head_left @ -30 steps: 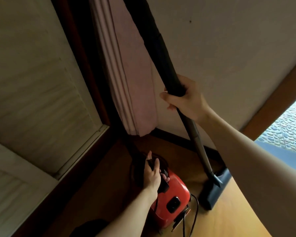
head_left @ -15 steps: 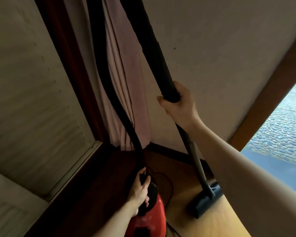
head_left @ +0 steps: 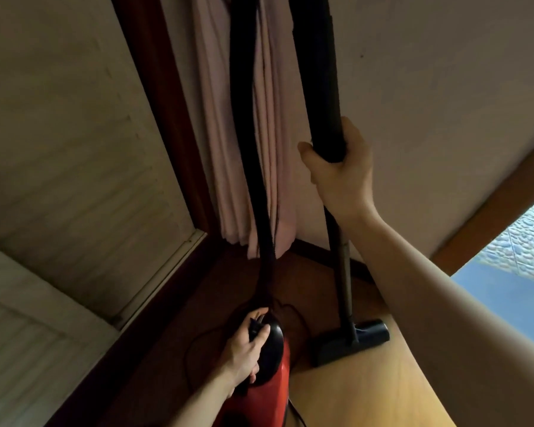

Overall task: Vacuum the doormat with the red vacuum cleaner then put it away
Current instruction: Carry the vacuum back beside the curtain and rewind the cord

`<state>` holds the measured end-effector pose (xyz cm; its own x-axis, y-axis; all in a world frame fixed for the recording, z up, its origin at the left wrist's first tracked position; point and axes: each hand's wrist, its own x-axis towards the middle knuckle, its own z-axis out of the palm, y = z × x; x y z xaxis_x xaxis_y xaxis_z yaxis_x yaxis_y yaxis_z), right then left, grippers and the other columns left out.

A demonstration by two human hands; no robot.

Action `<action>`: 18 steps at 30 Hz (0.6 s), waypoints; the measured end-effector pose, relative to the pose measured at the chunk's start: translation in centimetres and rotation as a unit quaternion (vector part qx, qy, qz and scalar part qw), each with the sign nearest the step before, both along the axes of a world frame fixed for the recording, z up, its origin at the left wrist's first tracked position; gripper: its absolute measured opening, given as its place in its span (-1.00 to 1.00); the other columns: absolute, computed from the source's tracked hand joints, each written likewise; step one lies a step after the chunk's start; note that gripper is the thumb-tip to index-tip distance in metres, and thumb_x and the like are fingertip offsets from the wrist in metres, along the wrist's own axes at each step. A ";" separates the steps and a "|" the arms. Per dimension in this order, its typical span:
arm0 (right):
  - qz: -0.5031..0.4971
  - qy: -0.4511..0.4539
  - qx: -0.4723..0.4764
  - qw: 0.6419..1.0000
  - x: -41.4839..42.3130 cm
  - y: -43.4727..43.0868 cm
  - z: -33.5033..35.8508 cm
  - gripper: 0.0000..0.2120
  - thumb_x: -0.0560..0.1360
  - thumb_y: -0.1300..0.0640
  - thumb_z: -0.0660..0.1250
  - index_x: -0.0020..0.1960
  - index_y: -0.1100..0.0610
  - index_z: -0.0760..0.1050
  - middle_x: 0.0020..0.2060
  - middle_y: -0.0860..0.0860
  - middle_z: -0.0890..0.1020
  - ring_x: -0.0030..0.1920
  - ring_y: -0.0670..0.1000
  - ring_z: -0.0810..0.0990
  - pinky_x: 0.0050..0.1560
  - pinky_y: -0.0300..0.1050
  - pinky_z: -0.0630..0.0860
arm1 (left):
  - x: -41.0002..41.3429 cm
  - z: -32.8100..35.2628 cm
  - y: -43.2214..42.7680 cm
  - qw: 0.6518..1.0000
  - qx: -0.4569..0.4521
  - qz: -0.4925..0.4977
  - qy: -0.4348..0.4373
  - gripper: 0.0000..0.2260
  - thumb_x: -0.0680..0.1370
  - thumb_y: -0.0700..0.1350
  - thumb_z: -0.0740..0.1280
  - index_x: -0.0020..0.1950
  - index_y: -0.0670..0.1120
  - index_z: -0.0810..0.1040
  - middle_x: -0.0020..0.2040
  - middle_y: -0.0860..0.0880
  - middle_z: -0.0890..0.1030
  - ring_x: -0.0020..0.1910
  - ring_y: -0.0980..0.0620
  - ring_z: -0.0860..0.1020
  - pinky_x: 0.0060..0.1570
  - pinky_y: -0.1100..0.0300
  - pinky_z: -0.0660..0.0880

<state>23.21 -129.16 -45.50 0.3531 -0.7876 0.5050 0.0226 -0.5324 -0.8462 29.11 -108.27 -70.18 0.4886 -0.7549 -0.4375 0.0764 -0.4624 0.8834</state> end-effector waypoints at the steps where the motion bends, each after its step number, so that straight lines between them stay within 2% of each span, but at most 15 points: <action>1: 0.001 -0.004 0.001 1.000 0.4 0.7 0.2 -0.77 0.50 0.17 0.44 -0.14 -0.07 0.42 -0.32 -0.02 0.50 -0.30 0.07 0.53 -0.30 0.11 0.57 | 0.1 0.2 0.7 1.000 0.002 0.004 -0.001 -0.75 0.66 -0.03 0.23 0.27 0.30 0.43 -0.52 0.14 0.41 -0.61 0.12 0.26 -0.57 0.22 0.30; 6: 0.011 -0.031 0.015 0.999 1.9 3.9 1.1 -0.82 0.50 0.15 0.45 -0.11 0.02 0.43 -0.23 0.22 0.54 -0.23 0.29 0.56 -0.33 0.25 0.55 | 1.1 0.6 4.2 0.999 0.017 0.039 -0.006 -0.75 0.65 0.01 0.25 0.31 0.24 0.46 -0.45 0.08 0.40 -0.61 0.11 0.27 -0.57 0.23 0.29; 10: -0.006 -0.046 0.012 0.999 2.7 5.7 1.7 -0.82 0.47 0.13 0.44 -0.12 0.04 0.41 -0.26 0.24 0.53 -0.25 0.34 0.54 -0.36 0.28 0.53 | 1.3 0.8 5.3 0.999 0.033 0.030 -0.031 -0.73 0.64 0.01 0.26 0.35 0.13 0.46 -0.38 0.04 0.43 -0.64 0.10 0.29 -0.61 0.25 0.28; 14: -0.022 -0.043 0.003 0.999 2.4 6.0 2.1 -0.79 0.45 0.12 0.43 -0.14 0.00 0.38 -0.31 0.04 0.48 -0.32 0.21 0.50 -0.37 0.22 0.53 | 1.3 1.4 5.3 0.998 0.025 -0.012 -0.058 -0.72 0.64 0.00 0.28 0.36 0.14 0.47 -0.14 -0.09 0.55 -0.54 -0.07 0.52 -0.53 0.05 0.48; 16: -0.044 -0.046 -0.006 0.998 2.2 5.6 2.2 -0.76 0.44 0.13 0.42 -0.18 -0.02 0.34 -0.32 0.03 0.45 -0.34 0.13 0.45 -0.38 0.17 0.50 | 1.0 1.1 5.2 0.998 0.026 -0.032 -0.052 -0.72 0.63 0.01 0.28 0.35 0.16 0.46 -0.13 -0.04 0.49 -0.62 0.09 0.46 -0.61 0.17 0.39; 18: -0.069 -0.047 -0.015 0.996 1.7 4.8 2.3 -0.74 0.44 0.14 0.42 -0.20 -0.05 0.32 -0.34 -0.03 0.44 -0.34 0.02 0.44 -0.39 0.04 0.45 | 0.7 0.8 4.7 0.997 0.021 -0.049 -0.049 -0.73 0.64 0.02 0.28 0.34 0.16 0.46 -0.13 0.00 0.47 -0.67 0.16 0.40 -0.65 0.26 0.32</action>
<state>24.90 -124.37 -43.18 0.1914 -0.8098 0.5546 0.0259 -0.5607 -0.8276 29.82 -103.55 -69.37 0.4563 -0.7826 -0.4234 -0.0573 -0.5007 0.8637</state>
